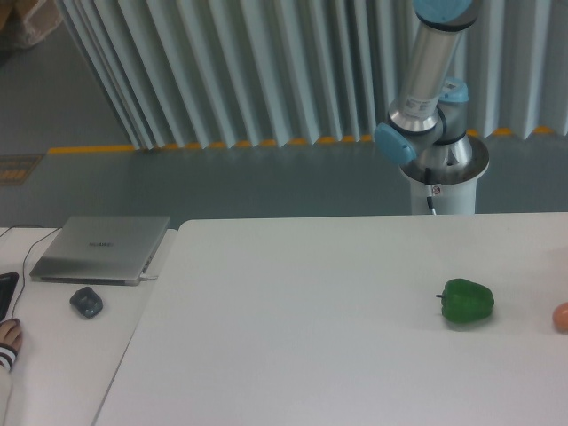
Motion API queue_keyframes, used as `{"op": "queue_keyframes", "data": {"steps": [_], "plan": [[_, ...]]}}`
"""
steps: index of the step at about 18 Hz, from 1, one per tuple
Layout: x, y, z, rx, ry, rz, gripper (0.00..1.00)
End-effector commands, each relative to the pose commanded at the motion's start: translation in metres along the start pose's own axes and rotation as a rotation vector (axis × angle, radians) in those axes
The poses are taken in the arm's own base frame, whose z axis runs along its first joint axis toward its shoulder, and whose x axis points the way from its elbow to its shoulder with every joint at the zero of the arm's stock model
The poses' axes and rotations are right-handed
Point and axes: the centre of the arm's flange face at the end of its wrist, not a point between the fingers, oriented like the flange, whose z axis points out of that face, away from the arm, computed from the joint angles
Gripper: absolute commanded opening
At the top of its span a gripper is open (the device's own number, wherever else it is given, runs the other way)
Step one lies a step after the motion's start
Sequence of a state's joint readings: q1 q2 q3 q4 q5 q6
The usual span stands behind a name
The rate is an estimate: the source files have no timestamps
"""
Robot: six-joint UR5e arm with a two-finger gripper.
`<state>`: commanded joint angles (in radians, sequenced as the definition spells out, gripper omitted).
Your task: Place the red pepper on the table
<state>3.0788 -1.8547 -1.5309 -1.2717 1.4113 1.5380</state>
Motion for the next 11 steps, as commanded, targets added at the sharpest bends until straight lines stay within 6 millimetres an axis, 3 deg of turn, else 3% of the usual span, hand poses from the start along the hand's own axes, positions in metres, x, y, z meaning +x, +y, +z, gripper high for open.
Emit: {"op": "queue_keyframes", "data": {"steps": [3, 5, 8, 11], "plan": [[0.002, -0.002, 0.002, 0.056, 0.019, -0.182, 1.0], [0.004, 0.014, 0.013, 0.07, 0.034, -0.218, 1.0], [-0.001, 0.03, 0.012, 0.1, 0.024, -0.235, 1.0], [-0.008, 0.034, 0.026, 0.096, 0.03, -0.245, 1.0]]}}
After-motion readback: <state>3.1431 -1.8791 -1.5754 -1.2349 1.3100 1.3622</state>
